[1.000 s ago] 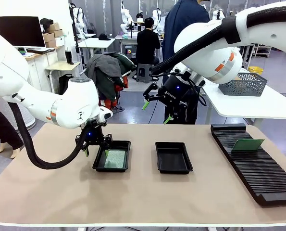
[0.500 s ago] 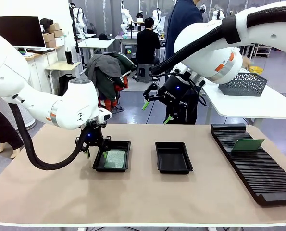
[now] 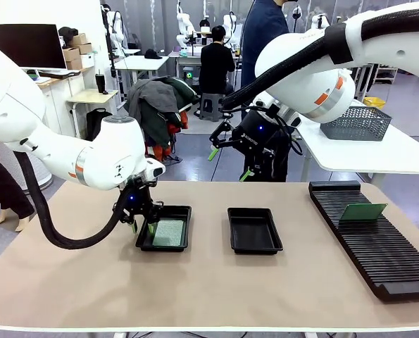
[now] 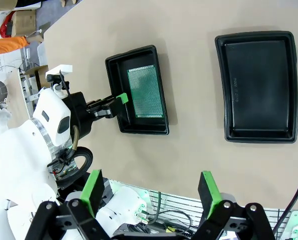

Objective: Inspect and transfer BCBs to ESD trays.
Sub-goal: Pick up the ESD tray and place it on the left side of the table.

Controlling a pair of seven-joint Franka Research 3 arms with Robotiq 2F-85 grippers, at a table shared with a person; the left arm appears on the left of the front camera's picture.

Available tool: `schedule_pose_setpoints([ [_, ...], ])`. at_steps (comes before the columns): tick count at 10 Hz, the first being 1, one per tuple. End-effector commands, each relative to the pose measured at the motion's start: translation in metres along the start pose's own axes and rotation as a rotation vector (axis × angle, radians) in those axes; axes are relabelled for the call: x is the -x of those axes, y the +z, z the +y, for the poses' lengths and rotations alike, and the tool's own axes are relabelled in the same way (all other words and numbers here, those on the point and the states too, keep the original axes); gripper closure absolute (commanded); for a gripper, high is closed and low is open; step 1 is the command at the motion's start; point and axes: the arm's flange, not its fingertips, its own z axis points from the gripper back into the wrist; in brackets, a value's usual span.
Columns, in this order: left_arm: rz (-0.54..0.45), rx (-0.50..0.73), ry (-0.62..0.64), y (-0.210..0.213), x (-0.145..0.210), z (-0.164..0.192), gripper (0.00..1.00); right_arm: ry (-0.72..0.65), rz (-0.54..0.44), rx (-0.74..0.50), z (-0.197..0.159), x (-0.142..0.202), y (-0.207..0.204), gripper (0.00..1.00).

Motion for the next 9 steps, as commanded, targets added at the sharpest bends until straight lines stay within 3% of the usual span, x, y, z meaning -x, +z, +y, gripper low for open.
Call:
schedule_pose_setpoints([
  [1, -0.013, 0.013, -0.012, -0.0004, -0.0045, -0.0009, 0.65, -0.011, 0.005, 0.003, 0.0006, -0.0002, -0.0004, 0.00],
  [2, -0.011, 0.010, -0.011, -0.0019, -0.0049, -0.0012, 0.62, -0.011, 0.005, 0.003, 0.0006, -0.0002, -0.0004, 0.00],
  [3, -0.009, 0.012, -0.009, -0.0035, -0.0055, -0.0013, 0.74, -0.011, 0.005, 0.003, 0.0006, -0.0002, -0.0004, 0.00],
  [4, -0.009, 0.015, -0.010, -0.0042, -0.0054, -0.0023, 0.71, -0.011, 0.005, 0.003, 0.0006, -0.0002, -0.0004, 0.00],
  [5, -0.010, 0.008, -0.010, -0.0046, -0.0055, -0.0036, 0.83, -0.011, 0.005, 0.003, 0.0006, -0.0002, -0.0004, 0.00],
  [6, -0.009, 0.006, -0.008, -0.0046, -0.0060, -0.0042, 0.80, -0.011, 0.005, 0.003, 0.0006, -0.0002, -0.0004, 0.00],
  [7, -0.008, 0.005, -0.007, -0.0044, -0.0068, -0.0038, 0.92, -0.011, 0.005, 0.003, 0.0006, -0.0002, -0.0004, 0.00],
  [8, -0.008, 0.005, -0.005, -0.0044, -0.0068, -0.0042, 0.89, -0.011, 0.005, 0.003, 0.0006, -0.0002, -0.0004, 0.00],
  [9, -0.008, 0.004, -0.005, -0.0039, -0.0068, -0.0047, 1.00, -0.011, 0.005, 0.003, 0.0006, -0.0002, -0.0004, 0.00],
])
